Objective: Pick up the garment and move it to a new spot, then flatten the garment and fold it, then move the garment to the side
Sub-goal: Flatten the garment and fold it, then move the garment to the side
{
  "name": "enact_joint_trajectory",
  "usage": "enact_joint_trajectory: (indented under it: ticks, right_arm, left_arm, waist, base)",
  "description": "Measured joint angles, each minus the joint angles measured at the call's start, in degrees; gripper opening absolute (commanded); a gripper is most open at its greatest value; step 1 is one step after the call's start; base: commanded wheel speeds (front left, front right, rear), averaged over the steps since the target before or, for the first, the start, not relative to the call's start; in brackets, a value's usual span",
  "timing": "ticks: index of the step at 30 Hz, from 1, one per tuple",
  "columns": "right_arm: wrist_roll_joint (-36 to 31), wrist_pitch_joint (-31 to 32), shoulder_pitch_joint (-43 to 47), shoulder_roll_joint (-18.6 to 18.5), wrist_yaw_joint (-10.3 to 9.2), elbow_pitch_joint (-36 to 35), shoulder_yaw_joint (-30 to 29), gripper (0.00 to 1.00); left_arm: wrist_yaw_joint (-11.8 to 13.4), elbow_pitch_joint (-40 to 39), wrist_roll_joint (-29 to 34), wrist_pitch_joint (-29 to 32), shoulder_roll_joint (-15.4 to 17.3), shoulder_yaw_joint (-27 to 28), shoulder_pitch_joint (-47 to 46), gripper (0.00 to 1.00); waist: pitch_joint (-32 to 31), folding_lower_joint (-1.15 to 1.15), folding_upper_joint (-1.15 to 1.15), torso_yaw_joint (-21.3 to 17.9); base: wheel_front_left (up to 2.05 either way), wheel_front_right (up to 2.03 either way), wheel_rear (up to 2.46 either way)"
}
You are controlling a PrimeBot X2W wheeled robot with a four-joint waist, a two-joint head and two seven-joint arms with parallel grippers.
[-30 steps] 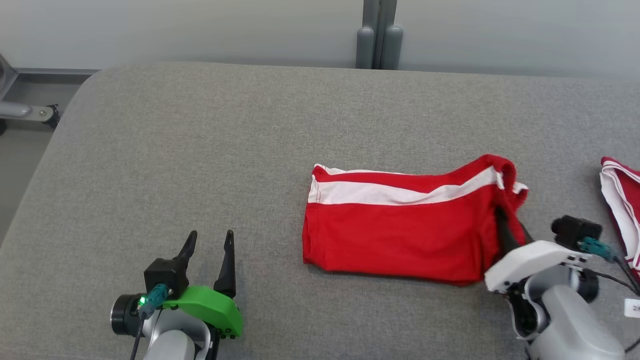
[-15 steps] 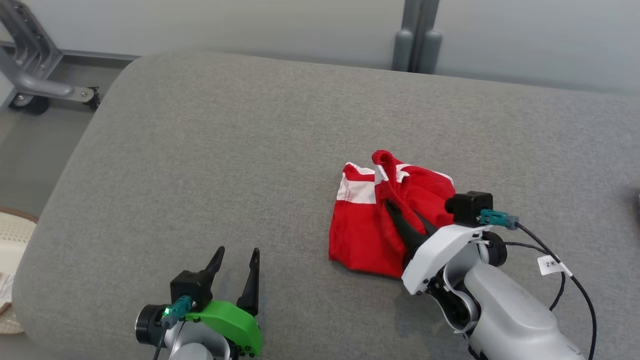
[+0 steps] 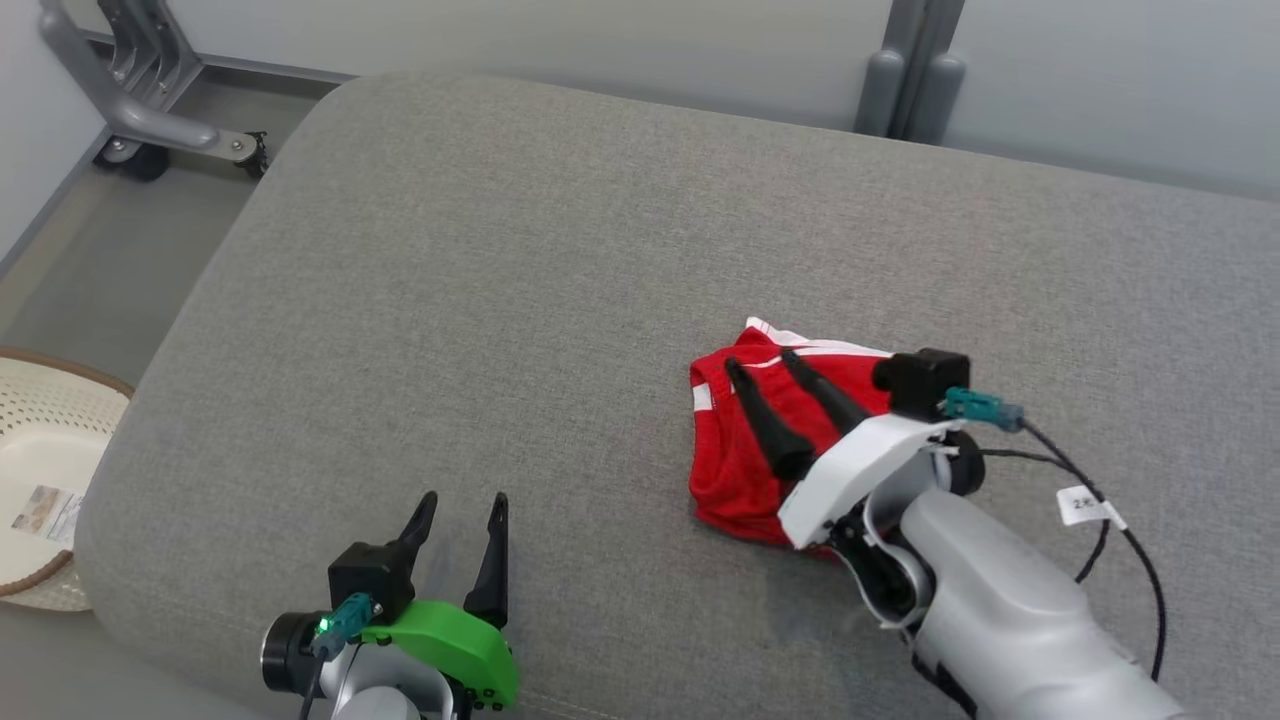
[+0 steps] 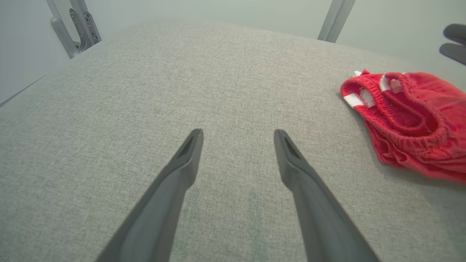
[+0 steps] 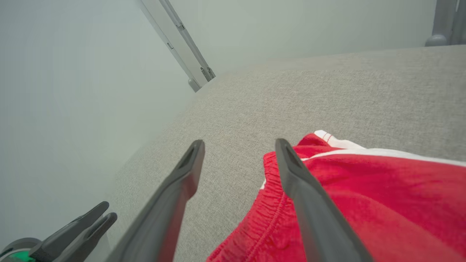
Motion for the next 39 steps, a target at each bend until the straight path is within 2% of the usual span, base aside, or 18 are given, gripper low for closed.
enact_joint_trajectory:
  ticks: [2, 5, 10, 15, 20, 25, 26, 27, 28, 33, 39]
  right_arm:
    - [0.6, -0.3, 0.2, -1.6, 0.0, -1.6, -2.2, 1.0]
    - [0.3, -0.5, 2.5, -3.9, 0.0, -4.4, -9.5, 1.0]
    - [-1.4, -0.5, 8.9, -5.5, -0.01, -2.9, -15.6, 1.0]
    - [-0.3, -0.5, 11.6, -4.8, -0.01, -0.3, -15.4, 1.0]
    - [2.1, -0.5, 11.3, -3.8, -0.01, 0.7, -12.4, 1.0]
    - [3.9, -0.5, 9.0, -3.3, -0.01, 5.9, -9.5, 1.0]
    - [4.0, -0.5, 8.5, -3.1, -0.01, 6.8, -9.1, 0.73]
    - [4.0, -0.6, 8.0, -3.1, -0.01, 7.6, -8.6, 0.32]
    - [3.9, -0.6, 7.5, -3.1, -0.01, 8.2, -8.5, 0.0]
    - [1.0, -0.5, 6.8, -3.5, -0.01, 8.0, -11.5, 0.0]
    - [-6.9, -0.5, 8.0, -3.5, 0.0, 7.0, -15.4, 0.0]
  left_arm:
    - [0.0, -0.5, 0.0, 0.0, 0.0, 0.3, 0.0, 1.0]
    - [0.0, -1.1, 0.0, 0.0, 0.0, 0.5, 0.0, 1.0]
    - [-0.1, -1.6, 0.1, 0.0, 0.0, 0.1, -0.2, 1.0]
    - [-0.1, -1.9, 0.0, 0.0, 0.0, -0.8, -0.3, 1.0]
    - [-0.1, -2.1, 0.0, 0.0, 0.0, -1.0, -0.3, 1.0]
    - [-0.5, -1.9, 0.2, 0.0, 0.0, -1.0, -0.3, 1.0]
    - [-0.5, -1.9, 0.2, 0.0, 0.0, -1.0, -0.3, 1.0]
    - [-0.5, -1.9, 0.2, 0.0, 0.0, -1.1, -0.3, 1.0]
    - [-0.5, -1.9, 0.2, 0.0, 0.0, -1.1, -0.3, 1.0]
    - [-0.5, -2.2, 0.4, 0.0, 0.0, -0.8, -0.1, 1.0]
    - [-0.7, -2.2, 0.9, 0.0, 0.0, 0.0, 0.4, 1.0]
  waist:
    - [0.0, 0.0, 0.0, -0.8]
    - [-0.1, 0.0, 0.0, -2.1]
    - [0.0, 0.0, 0.0, -3.8]
    - [0.4, 0.0, 0.0, -3.7]
    - [0.6, 0.0, 0.0, -2.6]
    - [0.6, 0.0, 0.0, -1.2]
    - [0.5, 0.0, 0.0, -1.0]
    - [0.5, 0.0, 0.0, -0.7]
    - [0.4, 0.0, 0.0, -0.5]
    - [-0.3, 0.0, 0.0, -0.8]
    - [-1.4, 0.0, 0.0, -4.0]
  base:
    - [0.0, 0.0, 0.0]
    - [0.0, 0.0, 0.0]
    - [0.0, 0.0, 0.0]
    - [0.0, 0.0, 0.0]
    - [0.0, 0.0, 0.0]
    - [0.0, 0.0, 0.0]
    - [0.0, 0.0, 0.0]
    - [0.0, 0.0, 0.0]
    - [0.0, 0.0, 0.0]
    - [0.0, 0.0, 0.0]
    - [0.0, 0.0, 0.0]
